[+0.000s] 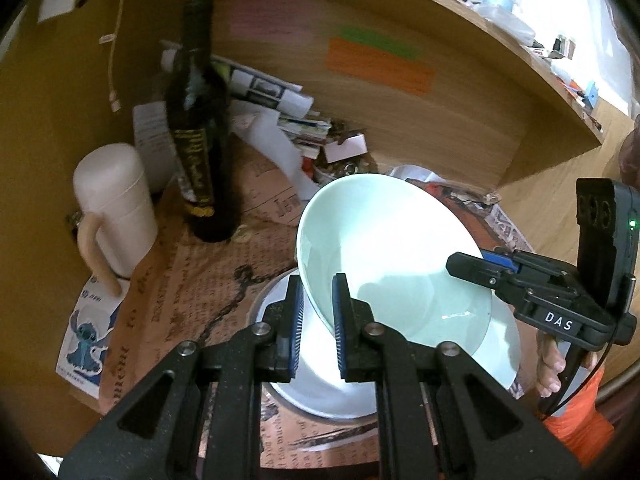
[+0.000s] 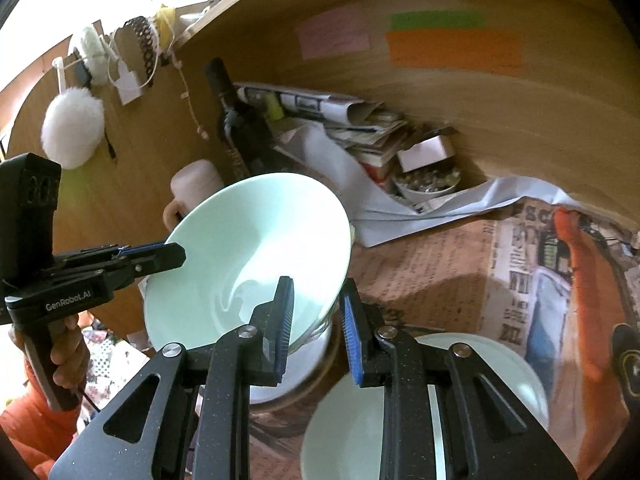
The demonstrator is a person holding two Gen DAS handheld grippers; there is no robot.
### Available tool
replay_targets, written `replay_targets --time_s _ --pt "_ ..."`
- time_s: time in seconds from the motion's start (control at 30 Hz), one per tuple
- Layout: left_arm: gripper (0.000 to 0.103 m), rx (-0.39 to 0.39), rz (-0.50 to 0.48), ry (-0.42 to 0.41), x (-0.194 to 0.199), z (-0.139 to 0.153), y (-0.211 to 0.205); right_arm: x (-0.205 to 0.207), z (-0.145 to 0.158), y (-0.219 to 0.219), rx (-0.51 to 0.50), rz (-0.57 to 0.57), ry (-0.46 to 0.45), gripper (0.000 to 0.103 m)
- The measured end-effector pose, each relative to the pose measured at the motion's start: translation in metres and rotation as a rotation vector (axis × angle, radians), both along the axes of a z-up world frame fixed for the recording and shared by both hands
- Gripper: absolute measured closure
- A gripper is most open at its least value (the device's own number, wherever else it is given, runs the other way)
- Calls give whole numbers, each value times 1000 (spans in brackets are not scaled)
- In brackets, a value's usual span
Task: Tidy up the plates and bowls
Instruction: 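Carry the mint-green bowl with the right tool and lower it into the white bowl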
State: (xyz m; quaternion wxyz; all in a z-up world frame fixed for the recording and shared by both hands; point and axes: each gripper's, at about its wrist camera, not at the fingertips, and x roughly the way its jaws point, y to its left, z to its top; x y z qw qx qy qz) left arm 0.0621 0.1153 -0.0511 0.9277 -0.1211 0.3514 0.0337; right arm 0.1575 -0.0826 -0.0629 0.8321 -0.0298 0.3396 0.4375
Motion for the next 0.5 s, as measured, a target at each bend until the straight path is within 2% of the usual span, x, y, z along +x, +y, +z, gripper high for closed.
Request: replay_targets --time_s 0.5 --pt "91 -24 23 70 -12 -31 14 -5 -32 24 -66 22 75 81"
